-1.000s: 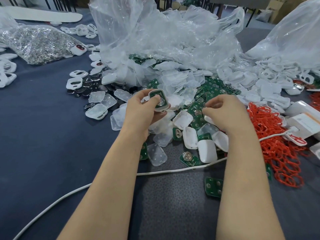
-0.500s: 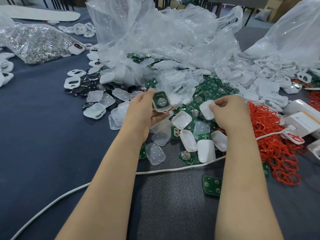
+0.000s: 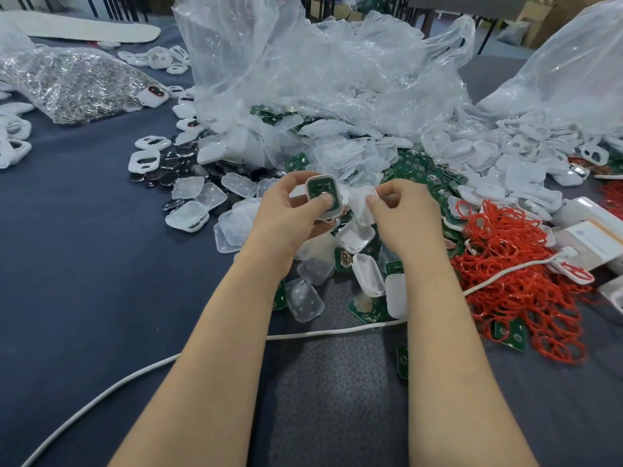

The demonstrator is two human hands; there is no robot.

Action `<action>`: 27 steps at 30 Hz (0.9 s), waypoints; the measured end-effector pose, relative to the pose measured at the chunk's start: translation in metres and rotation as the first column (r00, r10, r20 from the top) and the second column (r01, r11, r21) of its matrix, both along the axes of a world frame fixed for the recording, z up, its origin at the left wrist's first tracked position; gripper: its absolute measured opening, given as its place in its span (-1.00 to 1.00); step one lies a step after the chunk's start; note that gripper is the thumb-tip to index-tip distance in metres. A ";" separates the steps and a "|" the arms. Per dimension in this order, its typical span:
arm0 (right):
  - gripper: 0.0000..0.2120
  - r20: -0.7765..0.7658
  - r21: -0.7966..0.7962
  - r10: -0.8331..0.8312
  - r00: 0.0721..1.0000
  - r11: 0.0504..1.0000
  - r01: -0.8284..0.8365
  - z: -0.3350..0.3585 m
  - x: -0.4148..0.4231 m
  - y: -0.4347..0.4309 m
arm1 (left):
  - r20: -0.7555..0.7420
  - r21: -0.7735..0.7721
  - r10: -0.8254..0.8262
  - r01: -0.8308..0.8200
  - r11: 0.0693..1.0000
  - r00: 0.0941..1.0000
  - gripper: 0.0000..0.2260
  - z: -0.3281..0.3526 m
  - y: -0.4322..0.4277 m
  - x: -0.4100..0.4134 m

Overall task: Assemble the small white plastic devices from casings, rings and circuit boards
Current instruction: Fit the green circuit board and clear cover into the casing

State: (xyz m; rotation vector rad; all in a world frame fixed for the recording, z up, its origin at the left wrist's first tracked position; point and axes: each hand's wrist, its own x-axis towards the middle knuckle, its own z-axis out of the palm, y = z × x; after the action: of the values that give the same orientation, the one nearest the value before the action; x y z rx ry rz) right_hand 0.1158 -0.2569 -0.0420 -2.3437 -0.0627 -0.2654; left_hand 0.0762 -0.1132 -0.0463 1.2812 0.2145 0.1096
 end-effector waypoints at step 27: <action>-0.85 -0.041 0.332 0.101 0.994 0.940 -0.082 0.007 -0.003 0.001 | 0.000 -0.048 0.050 -0.050 0.998 0.999 -0.79 -0.001 0.003 0.002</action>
State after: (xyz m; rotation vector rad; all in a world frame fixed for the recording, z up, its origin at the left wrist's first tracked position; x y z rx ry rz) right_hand 0.1127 -0.2564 -0.0354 -2.0066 -0.0919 -0.1488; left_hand 0.0784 -0.1104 -0.0471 1.2287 0.2469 0.1475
